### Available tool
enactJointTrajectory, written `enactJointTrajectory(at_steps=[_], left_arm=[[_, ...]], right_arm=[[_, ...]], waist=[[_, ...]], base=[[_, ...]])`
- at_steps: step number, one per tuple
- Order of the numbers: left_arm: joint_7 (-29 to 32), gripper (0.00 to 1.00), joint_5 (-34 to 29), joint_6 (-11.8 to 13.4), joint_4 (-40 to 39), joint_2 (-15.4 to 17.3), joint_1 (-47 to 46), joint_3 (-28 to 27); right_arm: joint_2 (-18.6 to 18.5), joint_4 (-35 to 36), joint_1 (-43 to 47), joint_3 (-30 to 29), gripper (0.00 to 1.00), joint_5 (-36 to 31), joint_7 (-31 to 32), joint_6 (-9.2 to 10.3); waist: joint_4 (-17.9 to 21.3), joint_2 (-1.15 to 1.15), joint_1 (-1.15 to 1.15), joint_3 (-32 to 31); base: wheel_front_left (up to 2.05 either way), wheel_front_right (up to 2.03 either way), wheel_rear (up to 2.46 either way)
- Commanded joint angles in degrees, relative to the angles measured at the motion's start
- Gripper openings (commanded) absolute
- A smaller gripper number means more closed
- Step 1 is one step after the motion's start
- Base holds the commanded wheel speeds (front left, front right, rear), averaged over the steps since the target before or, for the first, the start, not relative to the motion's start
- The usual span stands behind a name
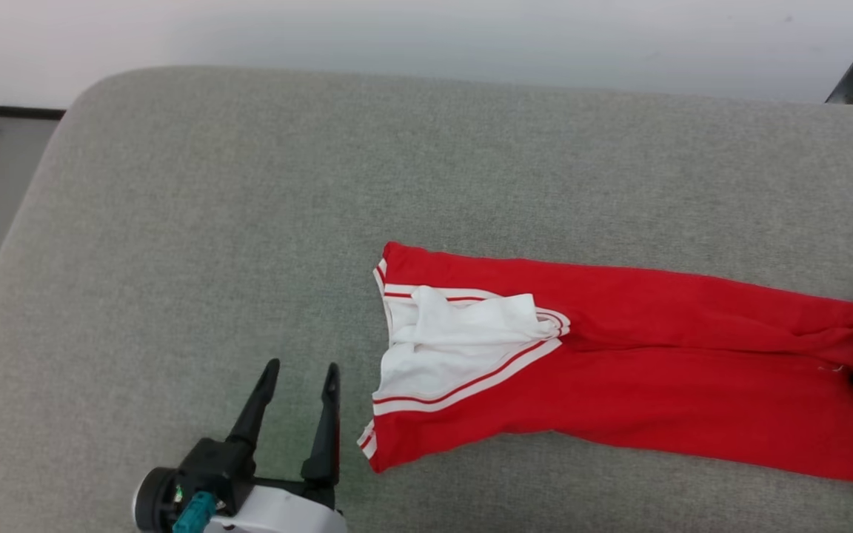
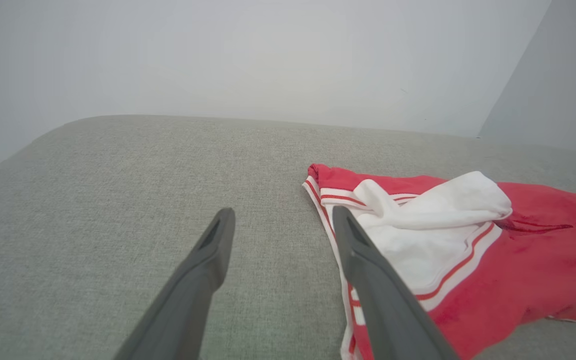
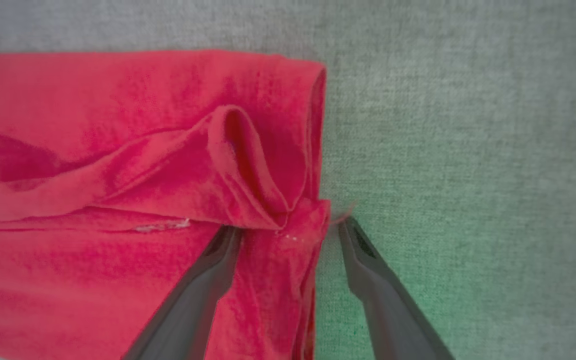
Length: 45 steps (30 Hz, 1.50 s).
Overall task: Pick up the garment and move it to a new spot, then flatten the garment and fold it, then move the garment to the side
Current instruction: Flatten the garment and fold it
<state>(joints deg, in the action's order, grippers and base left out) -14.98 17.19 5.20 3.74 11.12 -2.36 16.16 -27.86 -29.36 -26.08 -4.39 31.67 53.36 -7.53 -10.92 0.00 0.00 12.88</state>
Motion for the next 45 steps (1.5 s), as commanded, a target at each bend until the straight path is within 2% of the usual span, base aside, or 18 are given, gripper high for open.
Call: enactJointTrajectory(at_steps=[1, 5, 6, 7, 8, 9, 11, 13, 18, 24, 37, 42, 45], left_arm=[[-0.2, 1.00, -1.1, -1.2, 0.4, -1.3, -0.7, -1.1], [-0.2, 1.00, -2.6, -3.4, 1.1, -3.2, -0.7, -3.2], [-0.2, 1.00, -2.9, -3.9, 1.2, -3.5, -0.7, -3.8], [-0.2, 1.00, -3.2, -4.4, 1.4, -3.7, -0.7, -4.4], [-0.2, 1.00, -3.4, -4.9, 1.6, -4.0, -0.7, -5.0], [-0.2, 1.00, -3.7, -5.4, 1.8, -4.3, -0.8, -5.4], [-0.2, 1.00, -4.1, -6.2, 2.1, -4.8, -1.0, -6.4], [-0.2, 1.00, -4.8, -6.8, 2.3, -5.3, -1.1, -7.2], [-0.2, 1.00, -6.0, -7.8, 3.0, -6.1, -1.3, -8.5], [-0.2, 1.00, -7.4, -8.8, 3.3, -6.9, -1.4, -10.2], [-0.2, 1.00, -9.2, -10.2, 3.9, -7.6, 0.3, -13.1], [-0.2, 1.00, -8.9, -10.7, 4.5, -7.9, 1.4, -13.5], [-0.2, 1.00, -8.9, -10.9, 5.0, -7.9, 2.0, -13.5]], right_arm=[[2.1, -2.7, 0.9, 0.7, 1.00, -0.9, -0.3, 0.10], [3.2, -4.8, 0.9, 2.0, 1.00, -1.6, 0.2, 0.09], [3.4, -5.1, 1.0, 2.2, 0.97, -1.6, 0.4, 0.09], [3.6, -5.4, 1.0, 2.5, 0.75, -1.7, 0.6, 0.09], [3.7, -5.5, 1.0, 2.7, 0.48, -1.8, 0.7, 0.09], [3.7, -5.6, 1.0, 2.9, 0.40, -1.8, 0.7, 0.09], [3.6, -5.7, 1.1, 3.5, 0.32, -1.7, 0.7, 0.09], [3.4, -5.9, 1.2, 3.7, 0.00, -1.2, 0.3, 0.09], [2.9, -6.3, 0.7, 4.5, 0.00, -0.7, -0.9, 0.08], [2.5, -6.5, -1.8, 2.5, 0.00, 0.6, -5.1, 0.11], [-5.4, -7.3, -3.0, -5.5, 0.00, 1.1, -13.3, 0.10], [-5.2, -3.1, -1.7, -2.4, 0.00, 1.7, -15.1, 0.09], [-3.1, 2.7, -1.0, 1.9, 0.00, 3.1, -15.1, 0.08]], waist=[[-1.0, 0.00, 0.00, 1.1], [-1.6, 0.00, 0.00, 1.7], [-1.7, 0.00, 0.00, 1.9], [-1.7, 0.00, 0.00, 2.0], [-1.8, 0.00, 0.00, 2.1], [-1.8, 0.00, 0.00, 2.2], [-1.8, 0.00, 0.00, 2.4], [-1.8, 0.00, 0.00, 2.5], [-1.3, 0.00, 0.00, 2.6], [0.4, 0.00, 0.00, 2.2], [4.1, 0.00, 0.00, 0.5], [5.3, 0.00, 0.00, -1.3], [5.7, 0.00, 0.00, -2.6]], base=[[0.00, 0.00, 0.00], [0.00, 0.00, 0.00], [0.00, 0.00, 0.00], [0.00, 0.00, 0.00], [0.00, 0.00, 0.00], [0.00, 0.00, 0.00], [0.00, 0.00, 0.00], [0.00, 0.00, 0.00], [0.00, 0.00, 0.00], [0.00, 0.00, 0.00], [0.00, 0.00, 0.00], [0.00, 0.00, 0.00], [0.00, 0.00, 0.00]])
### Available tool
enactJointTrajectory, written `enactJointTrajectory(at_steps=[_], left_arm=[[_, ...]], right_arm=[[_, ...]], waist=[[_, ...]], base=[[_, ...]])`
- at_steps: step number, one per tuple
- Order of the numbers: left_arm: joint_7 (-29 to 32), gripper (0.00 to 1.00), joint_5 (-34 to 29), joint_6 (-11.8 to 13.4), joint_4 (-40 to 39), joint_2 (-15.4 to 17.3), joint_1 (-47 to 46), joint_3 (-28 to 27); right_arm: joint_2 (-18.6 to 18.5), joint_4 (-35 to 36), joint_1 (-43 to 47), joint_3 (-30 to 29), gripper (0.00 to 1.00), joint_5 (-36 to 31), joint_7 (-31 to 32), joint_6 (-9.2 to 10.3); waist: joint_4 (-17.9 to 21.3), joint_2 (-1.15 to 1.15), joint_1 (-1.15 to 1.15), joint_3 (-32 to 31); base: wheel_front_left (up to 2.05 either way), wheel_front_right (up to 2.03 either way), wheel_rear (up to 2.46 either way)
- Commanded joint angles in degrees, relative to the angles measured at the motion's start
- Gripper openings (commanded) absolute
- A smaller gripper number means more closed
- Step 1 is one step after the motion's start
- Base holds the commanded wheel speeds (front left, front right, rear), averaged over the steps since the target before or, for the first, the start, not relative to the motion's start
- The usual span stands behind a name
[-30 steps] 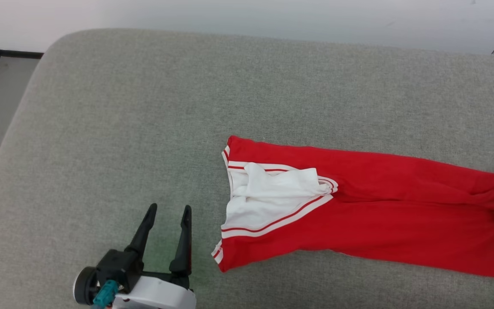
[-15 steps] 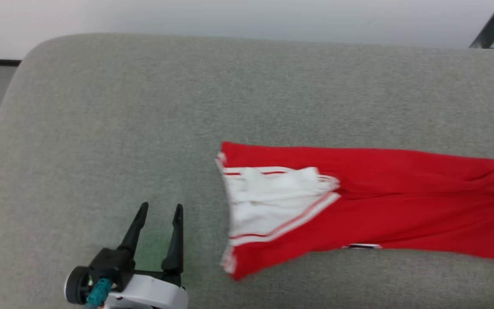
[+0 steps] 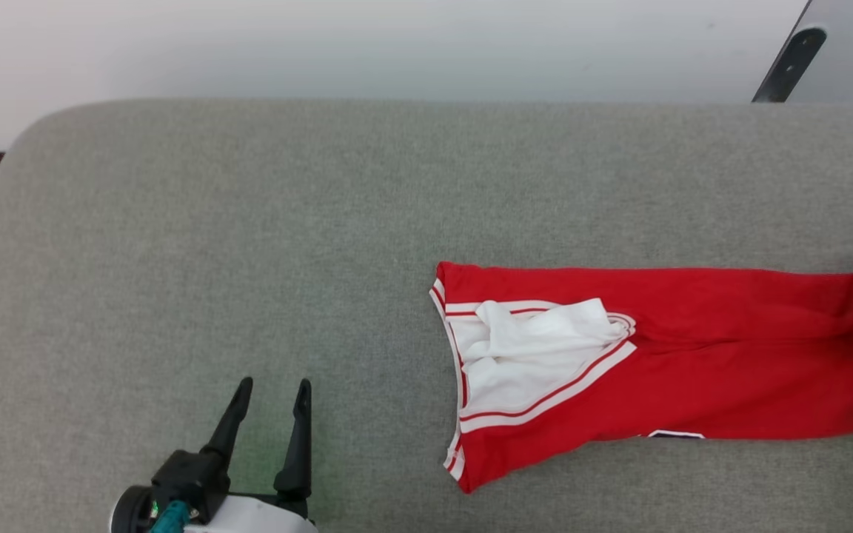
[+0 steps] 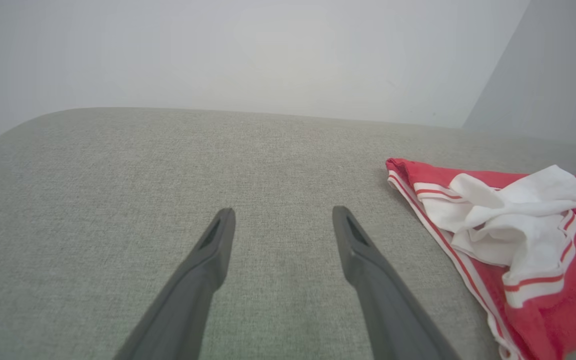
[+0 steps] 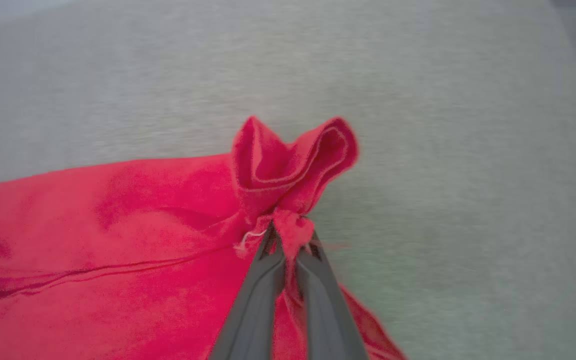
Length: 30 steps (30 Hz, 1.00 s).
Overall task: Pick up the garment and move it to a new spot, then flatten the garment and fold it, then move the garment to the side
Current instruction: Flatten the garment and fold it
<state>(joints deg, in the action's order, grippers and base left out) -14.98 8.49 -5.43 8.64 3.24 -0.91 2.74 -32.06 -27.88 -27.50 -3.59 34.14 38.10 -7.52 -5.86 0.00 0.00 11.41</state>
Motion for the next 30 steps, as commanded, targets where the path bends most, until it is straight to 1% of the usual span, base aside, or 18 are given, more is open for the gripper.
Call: enactJointTrajectory(at_steps=[1, 3, 7, 9, 11, 14, 19, 24, 28, 29, 30], left_arm=[[-0.2, 1.00, -0.2, -0.2, 0.3, -0.1, 0.7, -0.1], [-0.2, 1.00, -0.2, -0.4, 0.6, -0.2, 1.0, 0.0], [-0.2, 1.00, 0.2, -0.6, 1.0, -0.2, 1.3, 0.4], [-0.2, 1.00, 0.4, -0.7, 1.2, -0.3, 1.6, 0.5], [-0.2, 1.00, 0.7, -0.7, 1.4, -0.3, 1.6, 1.0], [-0.2, 1.00, 1.3, -0.6, 1.6, -0.3, 1.0, 1.4], [-0.2, 1.00, 2.6, -0.2, 1.9, -0.3, -0.3, 2.5], [-0.2, 1.00, 3.6, 0.5, 2.2, -0.4, -1.2, 3.3], [-0.2, 1.00, 4.0, 0.9, 2.5, -0.4, -1.3, 3.7], [-0.2, 1.00, 4.1, 1.0, 2.5, -0.4, -1.3, 3.8], [-0.2, 1.00, 4.4, 1.0, 2.6, -0.4, -1.4, 3.8]], right_arm=[[1.5, 4.0, 0.7, 2.6, 0.00, 1.3, 0.4, 0.07], [2.9, 9.2, 1.1, 5.8, 0.00, 3.1, 1.3, 0.08], [6.8, 18.9, 0.9, 11.9, 0.00, 5.4, 3.7, 0.07], [9.2, 22.0, 0.2, 15.0, 0.00, 6.1, 4.5, 0.07], [11.5, 23.7, -0.8, 17.5, 0.00, 6.3, 4.8, 0.07], [15.2, 23.8, -2.3, 21.0, 0.00, 6.6, 5.0, 0.07], [19.4, 21.0, -4.9, 25.5, 0.00, 5.7, 3.7, 0.07], [21.8, 16.4, -5.8, 29.1, 0.00, 5.9, 2.2, 0.07], [22.6, 12.9, -6.1, 31.0, 0.00, 6.1, 0.0, 0.07], [22.7, 12.3, -6.2, 31.4, 0.05, 6.4, -0.6, 0.07], [22.6, 11.7, -6.4, 31.6, 0.33, 6.4, -1.2, 0.07]], waist=[[0.8, 0.00, 0.00, -1.6], [0.8, 0.00, 0.00, -2.4], [0.4, 0.00, 0.00, -3.5], [-0.1, 0.00, 0.00, -3.8], [-0.9, 0.00, 0.00, -3.7], [-2.1, 0.00, 0.00, -3.3], [-4.7, 0.00, 0.00, -2.1], [-6.2, 0.00, 0.00, -1.3], [-6.4, 0.00, 0.00, -1.2], [-6.3, 0.00, 0.00, -1.2], [-6.2, 0.00, 0.00, -1.3]], base=[[0.00, 0.00, 0.00], [0.00, 0.00, 0.00], [0.00, 0.00, 0.00], [0.00, 0.00, 0.00], [0.00, 0.00, 0.00], [0.00, 0.00, 0.00], [0.00, 0.00, 0.00], [0.00, 0.00, 0.00], [0.00, 0.00, 0.00], [0.00, 0.00, 0.00], [0.00, 0.00, 0.00]])
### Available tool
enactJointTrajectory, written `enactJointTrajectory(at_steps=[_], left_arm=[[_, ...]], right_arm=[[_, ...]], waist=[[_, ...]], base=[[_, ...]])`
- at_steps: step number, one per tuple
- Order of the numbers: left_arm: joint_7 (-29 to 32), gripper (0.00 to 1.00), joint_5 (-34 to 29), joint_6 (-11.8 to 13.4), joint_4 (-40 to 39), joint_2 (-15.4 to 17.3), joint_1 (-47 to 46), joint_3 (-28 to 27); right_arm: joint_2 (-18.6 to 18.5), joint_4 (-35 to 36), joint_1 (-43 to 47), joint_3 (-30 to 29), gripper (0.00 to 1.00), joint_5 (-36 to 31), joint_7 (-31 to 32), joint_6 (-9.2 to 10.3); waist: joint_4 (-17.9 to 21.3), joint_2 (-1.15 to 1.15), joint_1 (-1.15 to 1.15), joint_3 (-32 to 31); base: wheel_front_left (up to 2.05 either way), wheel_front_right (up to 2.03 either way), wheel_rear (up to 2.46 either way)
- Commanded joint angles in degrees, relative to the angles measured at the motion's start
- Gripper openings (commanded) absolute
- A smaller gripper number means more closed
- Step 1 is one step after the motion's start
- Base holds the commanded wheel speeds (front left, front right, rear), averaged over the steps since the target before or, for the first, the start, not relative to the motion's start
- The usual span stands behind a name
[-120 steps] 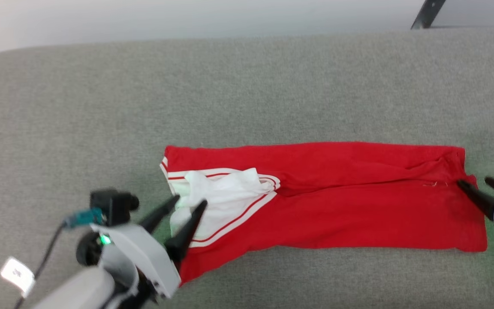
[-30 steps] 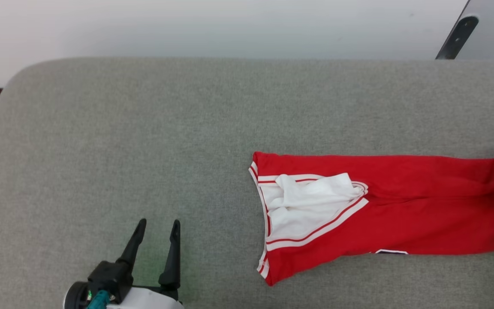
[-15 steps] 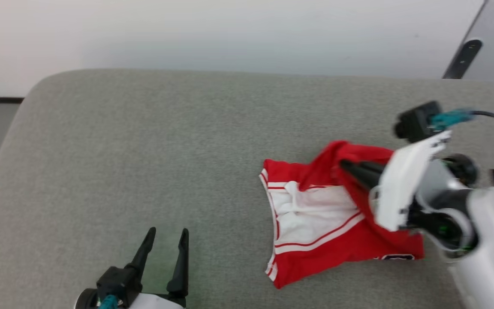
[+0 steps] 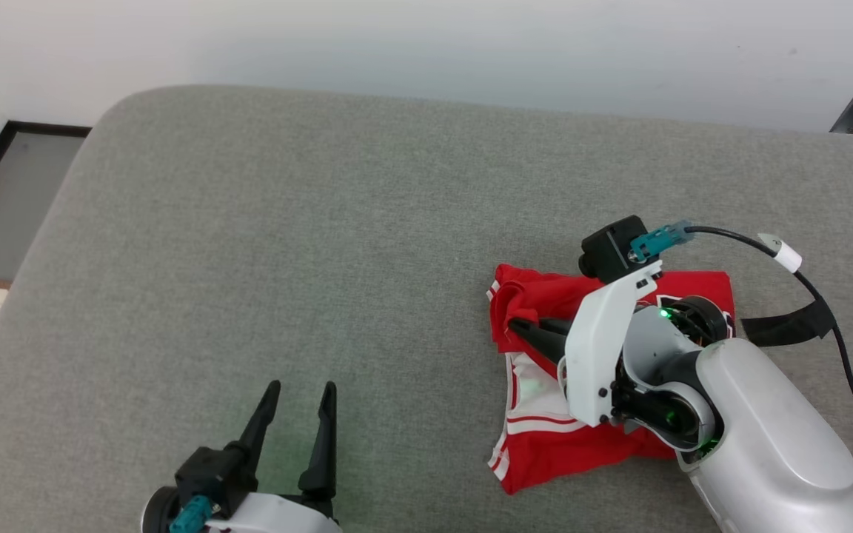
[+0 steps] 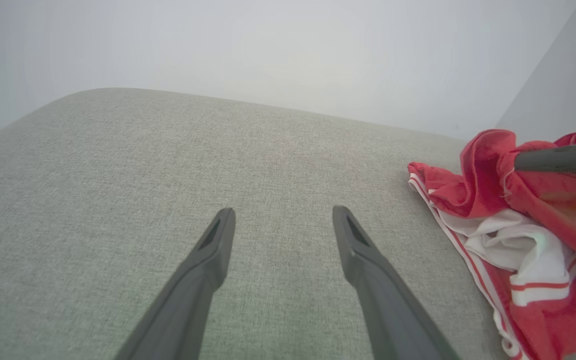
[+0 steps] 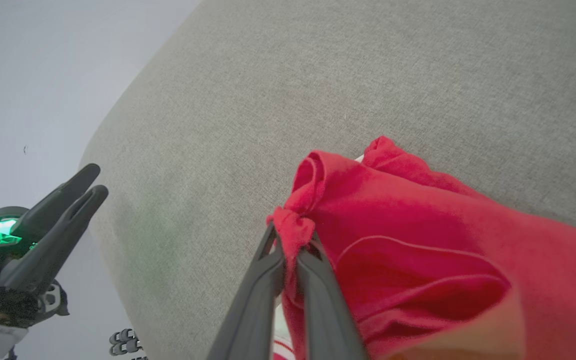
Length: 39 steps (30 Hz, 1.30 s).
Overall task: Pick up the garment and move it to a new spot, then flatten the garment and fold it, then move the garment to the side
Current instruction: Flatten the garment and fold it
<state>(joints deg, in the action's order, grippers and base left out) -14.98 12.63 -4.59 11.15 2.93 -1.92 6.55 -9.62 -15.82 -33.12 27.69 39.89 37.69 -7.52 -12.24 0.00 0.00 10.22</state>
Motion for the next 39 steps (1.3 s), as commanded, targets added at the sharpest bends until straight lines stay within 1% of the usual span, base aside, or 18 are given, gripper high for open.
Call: enactJointTrajectory(at_steps=[1, 2, 9, 16, 17, 20, 26, 30, 33, 35, 39], left_arm=[[-0.2, 1.00, 0.4, 0.3, 0.2, 0.0, -0.5, -0.1], [-0.2, 1.00, 0.5, 0.2, 0.3, 0.0, -0.7, -0.1], [-0.2, 1.00, 0.2, -0.5, 1.0, 0.0, -1.5, -0.6], [-0.2, 1.00, -0.5, -1.4, 2.1, 0.0, -2.2, -1.8], [-0.2, 1.00, -0.5, -1.4, 2.1, 0.0, -2.2, -1.8], [-0.2, 1.00, -0.7, -1.7, 2.5, 0.0, -2.7, -2.4], [-0.2, 1.00, -1.1, -2.4, 3.8, 0.1, -3.5, -3.1], [-0.2, 1.00, -1.6, -2.5, 5.5, 0.7, -3.8, -3.5], [-0.2, 1.00, -1.7, -2.5, 6.5, 1.1, -3.7, -4.0], [-0.2, 1.00, -2.0, -2.5, 6.9, 1.4, -3.4, -4.5], [-0.2, 1.00, -2.2, -2.4, 7.0, 2.1, -2.5, -5.5]], right_arm=[[0.2, -0.9, -0.9, 0.7, 0.84, 0.8, -1.4, 0.07], [0.0, -1.5, -0.9, 0.9, 1.00, 1.1, -2.0, 0.07], [-0.4, -3.1, -0.9, 0.4, 1.00, 4.5, -5.1, 0.07], [-2.6, -1.9, 0.2, -0.5, 1.00, 6.6, -8.0, 0.07], [-2.6, -1.9, 0.2, -0.5, 1.00, 6.6, -8.0, 0.07], [-4.4, -0.7, 1.3, -0.9, 1.00, 7.3, -9.5, 0.07], [-9.6, 1.9, 4.5, -2.0, 1.00, 8.1, -12.5, 0.07], [-14.5, 2.4, 7.5, -1.2, 1.00, 5.2, -17.6, 0.07], [-16.5, 0.9, 10.3, -2.6, 1.00, 3.6, -22.1, 0.07], [-17.1, -0.2, 12.0, -4.4, 1.00, 3.2, -25.2, 0.07], [-16.9, -1.2, 15.4, -8.2, 1.00, 3.0, -30.6, 0.07]], waist=[[0.4, 0.00, 0.00, -0.3], [0.6, 0.00, 0.00, -0.4], [3.3, 0.00, 0.00, -2.0], [7.8, 0.00, 0.00, -4.1], [7.8, 0.00, 0.00, -4.1], [9.9, 0.00, 0.00, -4.9], [13.5, 0.00, 0.00, -6.5], [15.2, 0.00, 0.00, -7.8], [16.2, 0.00, 0.00, -8.9], [17.0, 0.00, 0.00, -9.5], [18.2, 0.00, 0.00, -10.1]], base=[[0.00, 0.00, 0.00], [0.00, 0.00, 0.00], [0.00, 0.00, 0.00], [0.00, 0.00, 0.00], [0.00, 0.00, 0.00], [0.00, 0.00, 0.00], [0.00, 0.00, 0.00], [0.00, 0.00, 0.00], [0.00, 0.00, 0.00], [0.00, 0.00, 0.00], [0.00, 0.00, 0.00]])
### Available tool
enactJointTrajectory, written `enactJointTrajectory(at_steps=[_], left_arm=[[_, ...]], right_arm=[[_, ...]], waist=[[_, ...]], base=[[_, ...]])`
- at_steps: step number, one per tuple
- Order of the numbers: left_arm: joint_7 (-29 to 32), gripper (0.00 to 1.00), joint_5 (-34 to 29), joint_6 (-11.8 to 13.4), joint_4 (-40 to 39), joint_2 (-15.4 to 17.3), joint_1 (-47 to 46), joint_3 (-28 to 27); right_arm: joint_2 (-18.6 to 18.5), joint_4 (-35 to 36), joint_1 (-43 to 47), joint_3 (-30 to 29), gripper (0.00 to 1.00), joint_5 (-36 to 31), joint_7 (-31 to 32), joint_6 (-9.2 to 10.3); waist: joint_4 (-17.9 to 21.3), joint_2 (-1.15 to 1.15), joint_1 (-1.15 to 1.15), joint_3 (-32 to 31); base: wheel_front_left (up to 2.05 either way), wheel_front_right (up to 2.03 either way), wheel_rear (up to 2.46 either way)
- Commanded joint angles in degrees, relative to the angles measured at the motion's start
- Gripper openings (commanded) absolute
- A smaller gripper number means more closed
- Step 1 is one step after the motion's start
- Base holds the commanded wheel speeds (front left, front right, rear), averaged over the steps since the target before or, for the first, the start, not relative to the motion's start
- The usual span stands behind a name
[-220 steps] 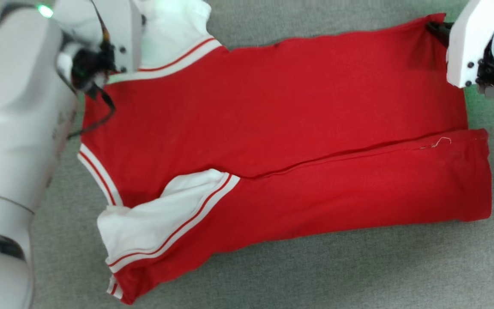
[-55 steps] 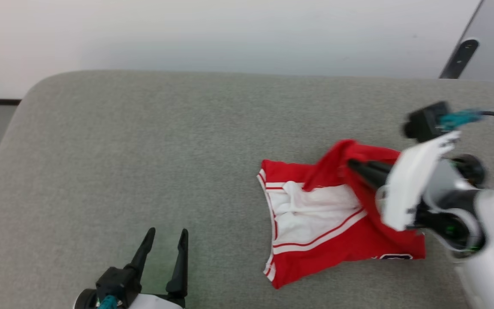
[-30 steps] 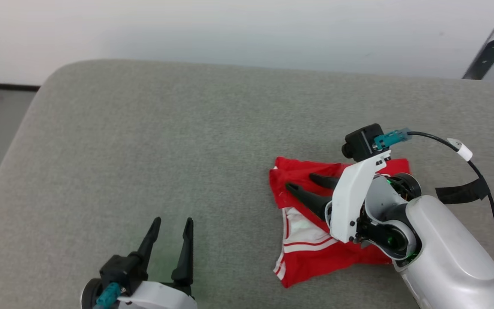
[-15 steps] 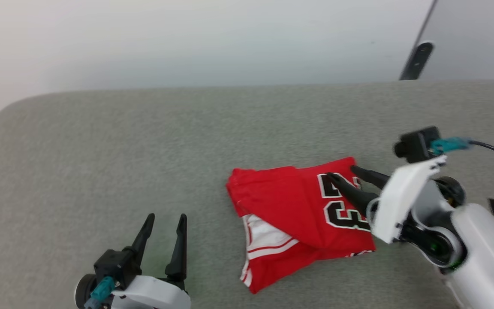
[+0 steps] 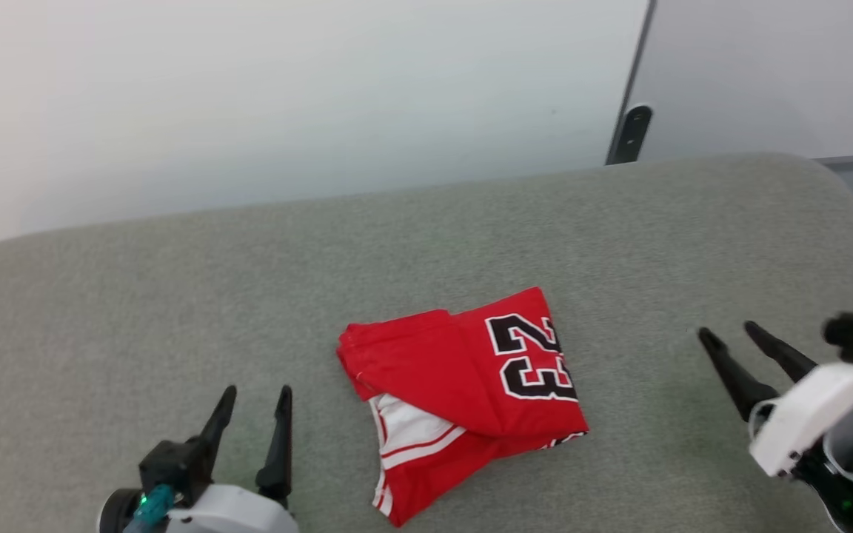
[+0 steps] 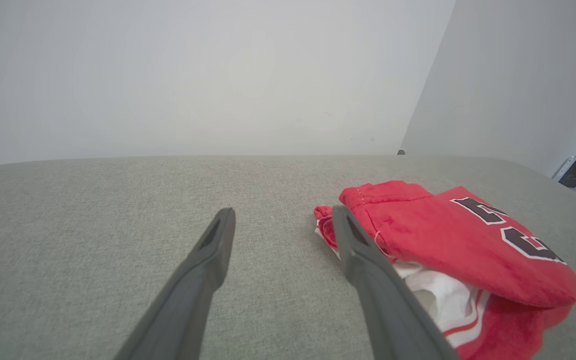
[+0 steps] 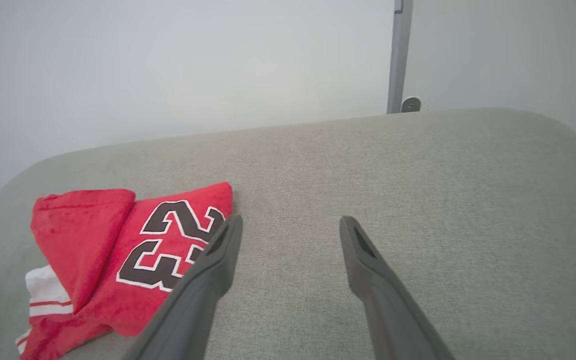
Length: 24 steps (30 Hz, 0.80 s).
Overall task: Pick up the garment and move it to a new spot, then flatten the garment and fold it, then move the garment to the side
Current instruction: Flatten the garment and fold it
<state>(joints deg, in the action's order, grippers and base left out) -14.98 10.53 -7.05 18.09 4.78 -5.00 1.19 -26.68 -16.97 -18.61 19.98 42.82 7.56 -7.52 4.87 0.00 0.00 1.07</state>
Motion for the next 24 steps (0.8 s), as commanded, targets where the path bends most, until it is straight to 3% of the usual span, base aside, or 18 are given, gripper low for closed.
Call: enactJointTrajectory(at_steps=[1, 12, 24], left_arm=[[-0.2, 1.00, -0.2, 0.1, 0.0, 0.4, 0.8, -0.5], [-0.2, 1.00, -0.8, 2.1, -4.2, 1.0, 8.4, -3.8], [-0.2, 1.00, -1.6, 4.4, -14.2, 0.7, 19.7, -4.7]], right_arm=[[0.3, 0.0, 1.6, -1.3, 1.00, -0.1, -1.7, 0.07], [1.9, 3.6, 9.2, -7.5, 1.00, -3.4, -8.7, 0.07], [5.3, 11.2, 17.7, -11.4, 1.00, -7.4, -9.7, 0.07]], waist=[[1.4, 0.00, 0.00, -1.2], [2.6, 0.00, 0.00, -2.5], [0.2, 0.00, 0.00, -3.4]], base=[[0.00, 0.00, 0.00], [0.00, 0.00, 0.00], [0.00, 0.00, 0.00]])
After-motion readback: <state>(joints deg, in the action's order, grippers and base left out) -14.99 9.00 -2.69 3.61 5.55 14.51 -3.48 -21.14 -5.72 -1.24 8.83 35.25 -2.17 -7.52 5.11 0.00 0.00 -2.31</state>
